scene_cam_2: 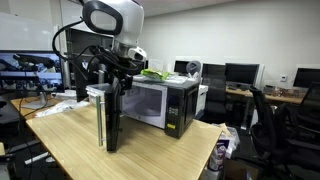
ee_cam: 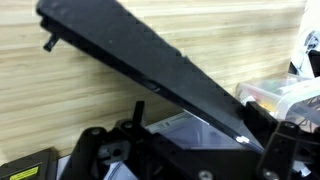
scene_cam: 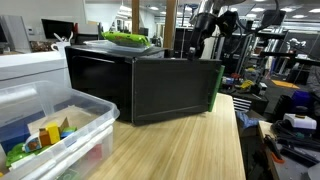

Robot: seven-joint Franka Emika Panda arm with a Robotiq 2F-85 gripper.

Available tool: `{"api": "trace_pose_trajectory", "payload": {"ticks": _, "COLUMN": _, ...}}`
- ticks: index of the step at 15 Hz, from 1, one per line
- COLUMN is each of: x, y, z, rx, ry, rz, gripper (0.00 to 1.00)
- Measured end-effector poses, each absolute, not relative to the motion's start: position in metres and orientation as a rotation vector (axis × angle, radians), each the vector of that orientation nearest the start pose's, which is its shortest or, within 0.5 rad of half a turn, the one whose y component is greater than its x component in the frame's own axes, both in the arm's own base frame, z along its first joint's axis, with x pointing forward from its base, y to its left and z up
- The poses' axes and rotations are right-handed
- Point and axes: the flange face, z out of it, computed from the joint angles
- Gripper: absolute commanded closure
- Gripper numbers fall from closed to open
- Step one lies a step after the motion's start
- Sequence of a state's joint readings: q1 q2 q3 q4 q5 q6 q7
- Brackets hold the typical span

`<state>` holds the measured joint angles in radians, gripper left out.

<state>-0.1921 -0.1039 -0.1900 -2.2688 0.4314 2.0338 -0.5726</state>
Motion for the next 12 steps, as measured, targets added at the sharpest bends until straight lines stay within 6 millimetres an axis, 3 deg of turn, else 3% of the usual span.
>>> {"api": "trace_pose_trajectory", "payload": {"ticks": 12, "x": 0.451, "y": -0.132, "z": 0.402, "rx": -2.709, "ry": -0.053, "rz": -0.029, "gripper": 0.00}}
